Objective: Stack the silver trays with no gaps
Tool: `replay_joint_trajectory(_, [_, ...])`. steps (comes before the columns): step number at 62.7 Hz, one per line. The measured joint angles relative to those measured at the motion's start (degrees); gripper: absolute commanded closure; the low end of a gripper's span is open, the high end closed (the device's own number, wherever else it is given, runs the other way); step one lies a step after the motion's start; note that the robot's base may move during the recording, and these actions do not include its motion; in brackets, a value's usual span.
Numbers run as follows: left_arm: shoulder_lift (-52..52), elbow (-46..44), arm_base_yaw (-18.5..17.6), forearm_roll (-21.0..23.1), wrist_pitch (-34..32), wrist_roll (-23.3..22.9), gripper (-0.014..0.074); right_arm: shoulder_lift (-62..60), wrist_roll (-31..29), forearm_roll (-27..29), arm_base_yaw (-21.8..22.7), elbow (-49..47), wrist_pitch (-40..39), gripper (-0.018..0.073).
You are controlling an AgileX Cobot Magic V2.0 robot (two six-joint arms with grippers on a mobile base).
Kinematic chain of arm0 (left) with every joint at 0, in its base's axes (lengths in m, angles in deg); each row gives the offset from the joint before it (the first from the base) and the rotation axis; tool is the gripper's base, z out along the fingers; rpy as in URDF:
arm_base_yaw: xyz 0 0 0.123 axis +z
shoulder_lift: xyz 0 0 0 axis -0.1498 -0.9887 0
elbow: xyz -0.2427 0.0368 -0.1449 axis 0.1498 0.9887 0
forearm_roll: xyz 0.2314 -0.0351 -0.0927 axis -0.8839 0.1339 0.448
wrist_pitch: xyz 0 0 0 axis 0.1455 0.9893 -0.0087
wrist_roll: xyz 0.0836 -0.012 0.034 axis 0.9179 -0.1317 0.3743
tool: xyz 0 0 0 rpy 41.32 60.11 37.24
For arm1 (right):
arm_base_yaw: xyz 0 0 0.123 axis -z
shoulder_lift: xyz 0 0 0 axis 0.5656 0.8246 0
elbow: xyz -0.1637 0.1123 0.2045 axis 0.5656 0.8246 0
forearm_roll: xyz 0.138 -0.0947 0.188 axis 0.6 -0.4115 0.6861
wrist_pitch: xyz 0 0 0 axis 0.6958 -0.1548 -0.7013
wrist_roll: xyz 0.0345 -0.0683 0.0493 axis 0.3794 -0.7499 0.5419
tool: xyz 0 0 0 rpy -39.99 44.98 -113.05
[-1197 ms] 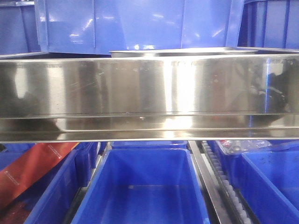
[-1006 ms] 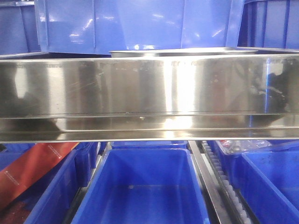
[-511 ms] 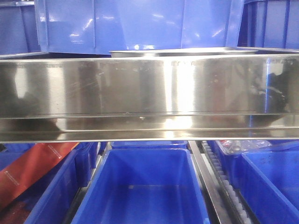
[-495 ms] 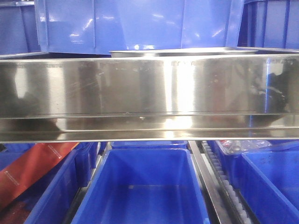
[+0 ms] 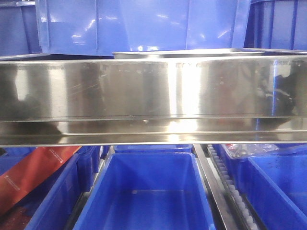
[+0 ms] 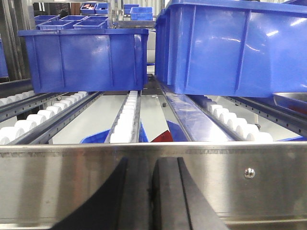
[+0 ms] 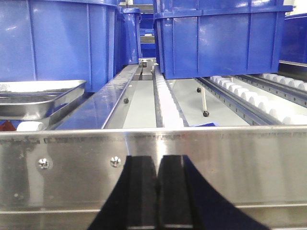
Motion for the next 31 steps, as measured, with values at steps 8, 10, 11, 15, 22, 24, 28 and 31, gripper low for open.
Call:
replay_joint_trajectory(8, [0.00,0.00,0.00,0.00,-2.20,0.00,0.0612,0.00,0.00,0.00,0.00,0.00,-0.60,0.0638])
replay_joint_trajectory(10, [0.00,0.00,0.00,0.00,-3.16,0.00,0.0612,0.00,0.00,0.00,0.00,0.00,-1.03,0.0638])
replay_joint_trajectory(11, [0.00,0.00,0.00,0.00,-4.18,0.00,0.0612,0.00,0.00,0.00,0.00,0.00,-1.27,0.0638])
replay_joint_trajectory(15, [0.00,0.00,0.00,0.00,-8.84,0.00,0.0612,0.00,0.00,0.00,0.00,0.00,-3.06,0.0638])
replay_joint_trajectory(22, [0.00,-0.15,0.00,0.00,-15.80,-1.17,0.0612,0.00,0.00,0.00,0.00,0.00,-7.05,0.0638])
replay_joint_trajectory(24, [0.00,-0.64,0.00,0.00,-16.45,-1.56,0.0612,0.00,0.00,0.00,0.00,0.00,-8.35,0.0638])
replay_joint_trajectory(28, [0.00,-2.99,0.00,0.00,-16.07,-2.43,0.0612,0.00,0.00,0.00,0.00,0.00,-10.98,0.0638])
replay_joint_trajectory(31, [0.04,-5.75,0.00,0.00,-14.17,-3.23,0.0612,0.00,0.62,0.00,0.00,0.00,-12.59,0.0638])
